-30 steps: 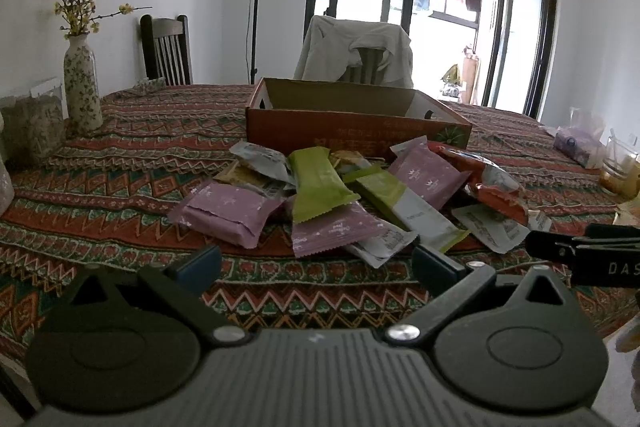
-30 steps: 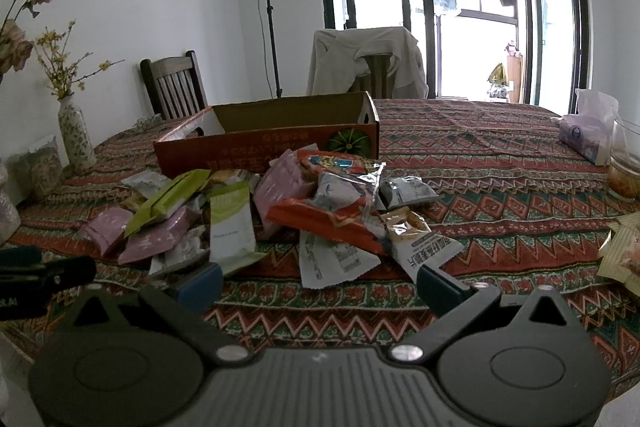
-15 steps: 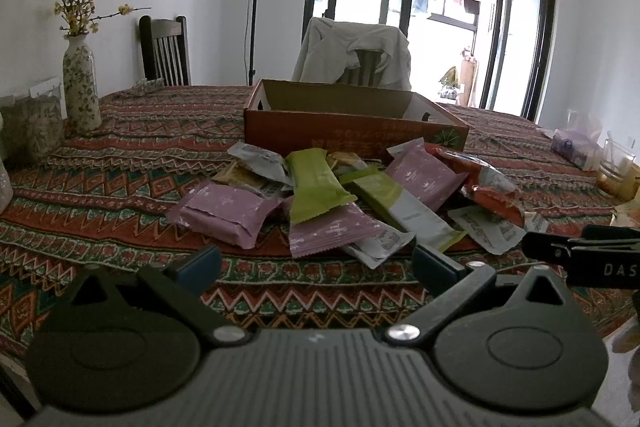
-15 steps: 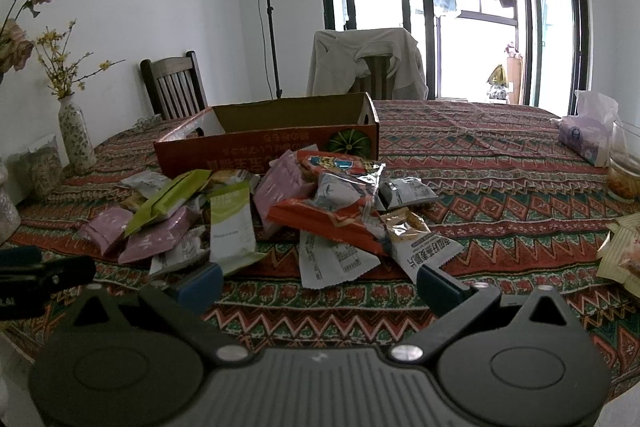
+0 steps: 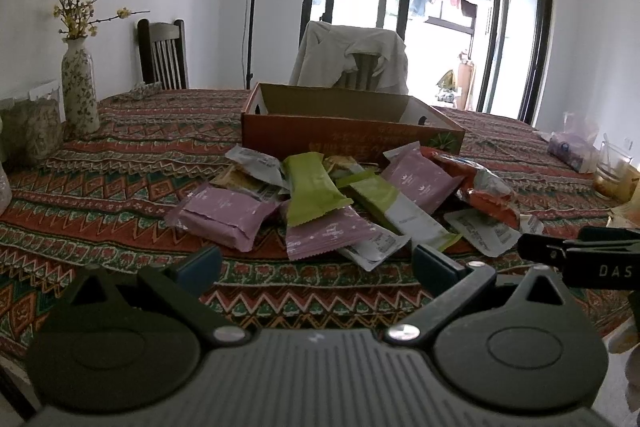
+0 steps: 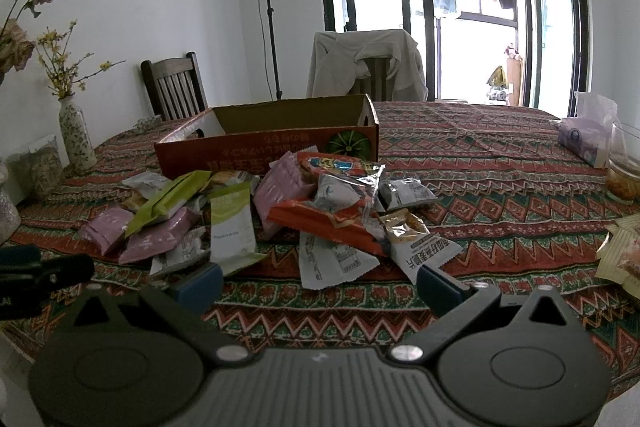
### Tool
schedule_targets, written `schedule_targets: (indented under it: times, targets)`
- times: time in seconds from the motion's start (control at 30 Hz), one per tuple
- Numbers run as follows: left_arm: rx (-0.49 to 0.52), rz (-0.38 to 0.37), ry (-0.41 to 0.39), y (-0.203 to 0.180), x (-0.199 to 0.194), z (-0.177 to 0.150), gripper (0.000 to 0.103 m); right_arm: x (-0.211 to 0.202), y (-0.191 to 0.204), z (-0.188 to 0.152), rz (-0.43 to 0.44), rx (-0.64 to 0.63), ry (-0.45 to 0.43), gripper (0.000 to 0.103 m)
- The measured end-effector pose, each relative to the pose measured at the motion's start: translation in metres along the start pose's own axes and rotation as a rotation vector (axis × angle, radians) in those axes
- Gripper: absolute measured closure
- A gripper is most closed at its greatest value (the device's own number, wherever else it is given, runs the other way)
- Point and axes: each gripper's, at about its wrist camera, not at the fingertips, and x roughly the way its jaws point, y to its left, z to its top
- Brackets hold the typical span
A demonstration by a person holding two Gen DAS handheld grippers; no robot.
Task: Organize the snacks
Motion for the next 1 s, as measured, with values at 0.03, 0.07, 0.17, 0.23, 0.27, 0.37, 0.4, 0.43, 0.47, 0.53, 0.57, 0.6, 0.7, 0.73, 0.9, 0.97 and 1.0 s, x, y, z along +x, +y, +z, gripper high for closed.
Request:
schedule_targets:
  times: [0.03, 0.07, 0.17, 0.23, 0.27, 0.37, 0.4, 0.43, 0.47, 0.53, 0.57, 0.6, 0.7, 0.73, 0.9, 0.97, 1.0]
  targets:
    - [0.001, 0.002, -0.001, -0.0002, -0.0002, 0.0001, 0.0, -0.0001, 0.0001, 0.0002, -0.001, 0.001, 0.001, 0.0]
    - [0.002, 0.002, -0.001, -0.0001, -0.0002, 0.0, 0.0, 0.0001, -0.0001, 0.0, 0.0, 0.001, 0.0, 0.0]
    - [0.002, 0.002, -0.002, -0.0005, -0.0003, 0.0, 0.0, 0.0, 0.0, 0.0002, -0.001, 0.0, 0.0, 0.0]
    - [0.001, 0.002, -0.002, -0.0009, -0.0004, 0.0, 0.0, 0.0, 0.0, 0.0001, -0.001, 0.0, 0.0, 0.0]
    - [0.0, 0.001, -0.002, -0.0011, -0.0004, 0.0001, 0.0, -0.0001, -0.0001, 0.0003, -0.001, 0.0, -0.001, 0.0]
    - [-0.002, -0.002, -0.005, -0.0018, -0.0009, 0.0009, 0.0, 0.0002, -0.0001, 0.0001, -0.001, -0.001, 0.0, 0.0]
    - [-0.002, -0.002, -0.005, -0.0026, -0.0008, 0.0012, 0.0, 0.0, -0.0002, 0.0003, -0.001, 0.0, 0.0, 0.0]
    - [-0.002, -0.004, -0.006, -0.0017, -0.0015, 0.0009, 0.0, -0.0001, -0.0002, 0.0004, 0.0, 0.0, 0.0, 0.0]
    - [-0.003, -0.004, -0.006, -0.0021, -0.0014, 0.0012, 0.0, -0.0001, -0.0002, 0.0002, 0.0, 0.0, 0.0, 0.0]
    - [-0.004, -0.005, -0.005, -0.0015, -0.0016, 0.0013, 0.0, 0.0001, -0.0003, 0.0002, 0.0, 0.0, 0.001, 0.0]
    - [-0.004, -0.008, -0.002, -0.0019, -0.0014, 0.0016, 0.0, -0.0002, -0.0002, 0.0, 0.0, 0.0, 0.0, 0.0]
    - [-0.004, -0.012, -0.001, -0.0022, -0.0015, 0.0018, 0.0, -0.0001, -0.0004, 0.0001, 0.0, 0.0, -0.001, 0.0]
    - [-0.004, -0.015, 0.001, -0.0016, -0.0008, 0.0018, 0.0, 0.0004, 0.0004, 0.0, -0.001, 0.0, 0.002, 0.0]
    - [-0.004, -0.017, 0.001, -0.0012, -0.0008, 0.0017, 0.0, 0.0003, 0.0005, 0.0, 0.0, 0.001, 0.003, 0.0]
    - [-0.006, -0.02, 0.003, 0.0007, 0.0029, 0.0033, 0.0, 0.0007, -0.001, 0.0016, 0.001, -0.001, 0.004, 0.0]
    - [-0.003, -0.017, 0.007, 0.0017, 0.0052, 0.0035, 0.0, 0.0031, -0.0034, 0.0024, -0.003, -0.001, 0.005, 0.0]
    - [-0.003, -0.014, 0.009, 0.0023, 0.0066, 0.0037, 0.0, 0.0048, -0.0049, 0.0027, -0.006, 0.0, 0.005, 0.0]
